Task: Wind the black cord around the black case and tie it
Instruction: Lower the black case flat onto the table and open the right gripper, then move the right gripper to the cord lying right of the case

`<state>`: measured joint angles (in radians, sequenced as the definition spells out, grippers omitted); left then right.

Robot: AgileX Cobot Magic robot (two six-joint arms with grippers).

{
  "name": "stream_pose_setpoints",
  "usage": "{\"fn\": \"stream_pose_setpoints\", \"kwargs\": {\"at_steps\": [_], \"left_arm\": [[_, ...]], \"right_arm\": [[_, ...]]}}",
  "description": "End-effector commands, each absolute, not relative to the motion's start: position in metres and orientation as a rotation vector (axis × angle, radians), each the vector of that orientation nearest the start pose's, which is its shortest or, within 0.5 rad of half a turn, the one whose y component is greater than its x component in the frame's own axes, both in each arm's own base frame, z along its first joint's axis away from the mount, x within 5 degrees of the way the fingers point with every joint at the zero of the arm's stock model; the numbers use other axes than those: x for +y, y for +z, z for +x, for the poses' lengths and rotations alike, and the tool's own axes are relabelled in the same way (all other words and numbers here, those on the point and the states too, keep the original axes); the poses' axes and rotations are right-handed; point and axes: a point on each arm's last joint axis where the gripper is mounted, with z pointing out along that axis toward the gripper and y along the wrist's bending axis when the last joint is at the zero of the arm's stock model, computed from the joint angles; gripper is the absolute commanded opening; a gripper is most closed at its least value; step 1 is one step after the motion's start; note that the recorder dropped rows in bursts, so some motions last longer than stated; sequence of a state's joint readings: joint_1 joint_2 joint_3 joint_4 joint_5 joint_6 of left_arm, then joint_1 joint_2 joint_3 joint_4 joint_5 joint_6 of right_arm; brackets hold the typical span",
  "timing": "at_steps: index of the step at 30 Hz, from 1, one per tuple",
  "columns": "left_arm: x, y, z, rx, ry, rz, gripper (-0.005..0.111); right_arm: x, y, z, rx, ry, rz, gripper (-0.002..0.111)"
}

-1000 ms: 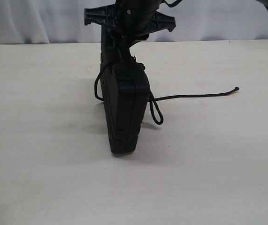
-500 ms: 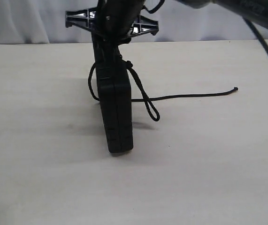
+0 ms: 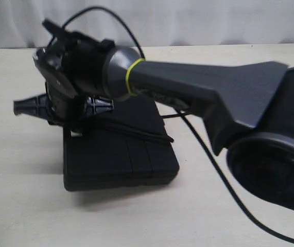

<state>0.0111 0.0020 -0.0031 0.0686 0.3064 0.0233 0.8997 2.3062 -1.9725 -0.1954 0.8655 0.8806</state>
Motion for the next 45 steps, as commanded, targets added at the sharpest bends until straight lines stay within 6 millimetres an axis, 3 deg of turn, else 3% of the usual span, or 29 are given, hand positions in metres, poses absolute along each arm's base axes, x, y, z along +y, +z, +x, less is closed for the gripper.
{"fn": "stream_pose_setpoints", "kwargs": {"at_steps": [1,6,10,12,17,21,26,29,34,41,45], "left_arm": [[0.002,0.186,0.054,1.788,0.085,0.06,0.0],[0.002,0.186,0.054,1.788,0.085,0.06,0.0],[0.002,0.186,0.054,1.788,0.088,0.062,0.0],[0.002,0.186,0.054,1.788,0.088,0.062,0.0],[0.002,0.186,0.054,1.788,0.091,0.064,0.0],[0.002,0.186,0.054,1.788,0.091,0.064,0.0],[0.002,0.186,0.054,1.788,0.091,0.064,0.0],[0.002,0.186,0.054,1.788,0.091,0.064,0.0],[0.002,0.186,0.054,1.788,0.091,0.064,0.0],[0.002,0.186,0.054,1.788,0.092,0.066,0.0],[0.002,0.186,0.054,1.788,0.087,0.062,0.0]], "right_arm": [[0.394,0.158,0.332,2.701,0.365,-0.089,0.004],[0.399,0.148,0.34,2.648,0.431,-0.157,0.009],[0.385,0.165,0.352,2.7,0.333,-0.191,0.051],[0.377,0.184,0.356,2.723,0.255,-0.272,0.061],[0.338,0.237,0.367,2.786,0.155,-0.374,0.061],[0.311,0.272,0.377,2.715,0.177,-0.404,0.061],[0.281,0.294,0.376,2.72,0.205,-0.391,0.061],[0.253,0.282,0.377,2.786,0.131,-0.36,0.061],[0.189,0.254,0.372,2.894,0.063,-0.213,0.061],[0.1,0.232,0.353,2.713,0.188,0.104,0.061],[0.065,0.2,0.342,2.673,0.288,0.37,0.061]]}}
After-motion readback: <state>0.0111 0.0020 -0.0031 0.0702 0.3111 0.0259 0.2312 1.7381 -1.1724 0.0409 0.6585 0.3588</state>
